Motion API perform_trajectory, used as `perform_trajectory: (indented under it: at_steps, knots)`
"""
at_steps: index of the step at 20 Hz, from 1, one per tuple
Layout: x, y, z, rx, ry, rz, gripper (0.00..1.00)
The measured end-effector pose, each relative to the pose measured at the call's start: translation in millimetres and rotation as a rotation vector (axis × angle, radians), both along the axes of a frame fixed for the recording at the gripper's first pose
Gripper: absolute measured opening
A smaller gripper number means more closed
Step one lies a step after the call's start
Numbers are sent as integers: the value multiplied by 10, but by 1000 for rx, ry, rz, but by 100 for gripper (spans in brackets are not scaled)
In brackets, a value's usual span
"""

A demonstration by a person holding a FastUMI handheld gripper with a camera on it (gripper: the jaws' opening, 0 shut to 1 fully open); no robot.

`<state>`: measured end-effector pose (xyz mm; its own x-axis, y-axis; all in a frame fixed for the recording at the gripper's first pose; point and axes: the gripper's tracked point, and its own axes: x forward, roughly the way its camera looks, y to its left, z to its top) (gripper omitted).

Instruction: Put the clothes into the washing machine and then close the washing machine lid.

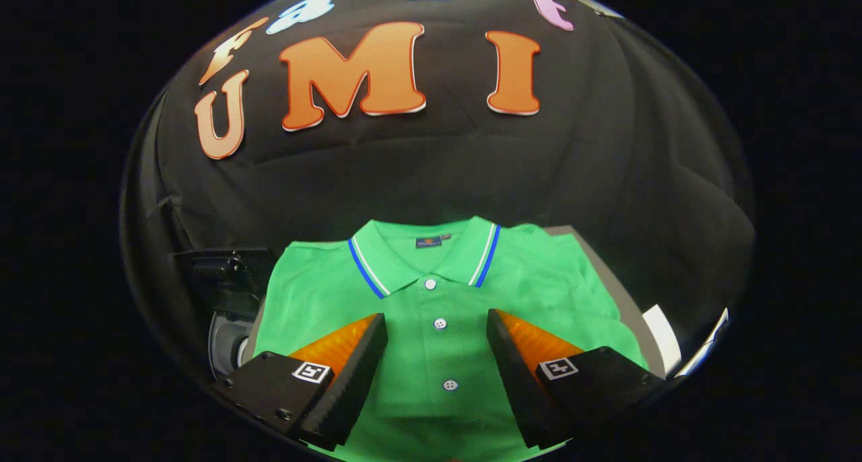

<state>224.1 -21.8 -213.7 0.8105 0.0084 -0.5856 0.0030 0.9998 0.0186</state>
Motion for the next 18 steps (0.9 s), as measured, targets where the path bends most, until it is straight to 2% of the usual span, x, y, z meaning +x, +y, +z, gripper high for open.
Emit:
perform_trajectory:
  at_steps: [6, 9, 12, 13, 16, 18]
  knots:
    - [16, 37, -3, -25, 34, 11, 97]
    - [2, 95, -9, -28, 75, 35, 84]
    - [-3, 184, 9, -37, 64, 65, 44]
    - [-6, 186, 17, -38, 69, 46, 29]
    - [0, 212, 20, -35, 104, 28, 23]
    - [3, 208, 22, -47, 93, 15, 13]
